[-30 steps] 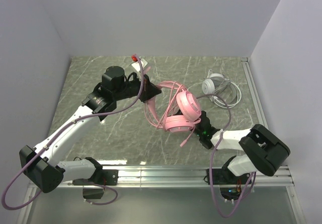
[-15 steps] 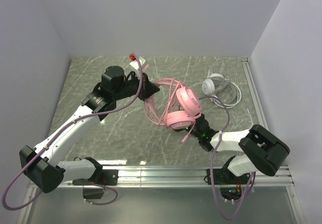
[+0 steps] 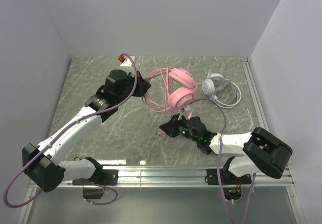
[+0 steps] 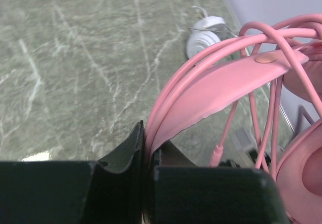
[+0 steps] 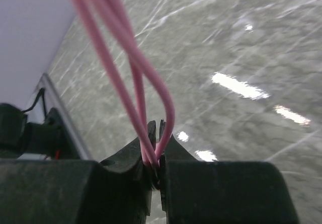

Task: Wrap the headphones
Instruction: Wrap the headphone cable with the right arm

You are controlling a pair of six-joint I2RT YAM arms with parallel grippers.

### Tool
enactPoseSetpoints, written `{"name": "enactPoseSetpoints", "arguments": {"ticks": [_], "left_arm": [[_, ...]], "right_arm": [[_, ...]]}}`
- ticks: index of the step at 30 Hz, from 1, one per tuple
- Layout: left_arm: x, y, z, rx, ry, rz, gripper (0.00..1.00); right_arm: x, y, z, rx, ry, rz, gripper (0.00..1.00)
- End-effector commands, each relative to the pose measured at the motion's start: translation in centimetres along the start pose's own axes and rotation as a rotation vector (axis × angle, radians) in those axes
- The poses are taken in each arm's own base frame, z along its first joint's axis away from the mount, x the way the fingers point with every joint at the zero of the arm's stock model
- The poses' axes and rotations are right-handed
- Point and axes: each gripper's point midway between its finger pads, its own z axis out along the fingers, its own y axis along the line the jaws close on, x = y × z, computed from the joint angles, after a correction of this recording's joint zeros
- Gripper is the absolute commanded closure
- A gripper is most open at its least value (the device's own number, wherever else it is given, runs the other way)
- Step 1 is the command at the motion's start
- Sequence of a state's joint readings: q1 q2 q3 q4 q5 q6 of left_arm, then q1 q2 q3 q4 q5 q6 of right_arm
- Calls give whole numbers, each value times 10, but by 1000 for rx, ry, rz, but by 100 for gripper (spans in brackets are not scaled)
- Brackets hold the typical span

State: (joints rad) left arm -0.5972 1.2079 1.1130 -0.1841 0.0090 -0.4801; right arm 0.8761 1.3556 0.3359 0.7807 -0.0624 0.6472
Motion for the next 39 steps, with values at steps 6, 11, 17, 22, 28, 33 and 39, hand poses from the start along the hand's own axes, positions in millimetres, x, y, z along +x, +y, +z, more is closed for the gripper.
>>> {"name": "enactPoseSetpoints", "arguments": {"ticks": [6,11,17,22,28,33,39], "left_arm": [[-88,10,-4,-116,-379,-219,100],[-90,22,-4,-179,-403,-278,100],[-94,26,-10,-201,-441,-313,100],[-107,38,-29,-249,-538,-358,100],[-117,55,-49,-323,-641,-403,100],[-118,69,-57,-392,-695,-393,100],[-117,78,-57,-433,-718,-364,100]], "right_arm": [[19,43,-15,-119,136,53,100],[22,56,-22,-142,170,79,100],[19,63,-24,-144,181,119,100],[29,56,-18,-74,251,158,100],[32,53,-15,-33,271,231,100],[23,61,-18,4,292,276,100],[6,96,-28,-94,323,330,100]]}}
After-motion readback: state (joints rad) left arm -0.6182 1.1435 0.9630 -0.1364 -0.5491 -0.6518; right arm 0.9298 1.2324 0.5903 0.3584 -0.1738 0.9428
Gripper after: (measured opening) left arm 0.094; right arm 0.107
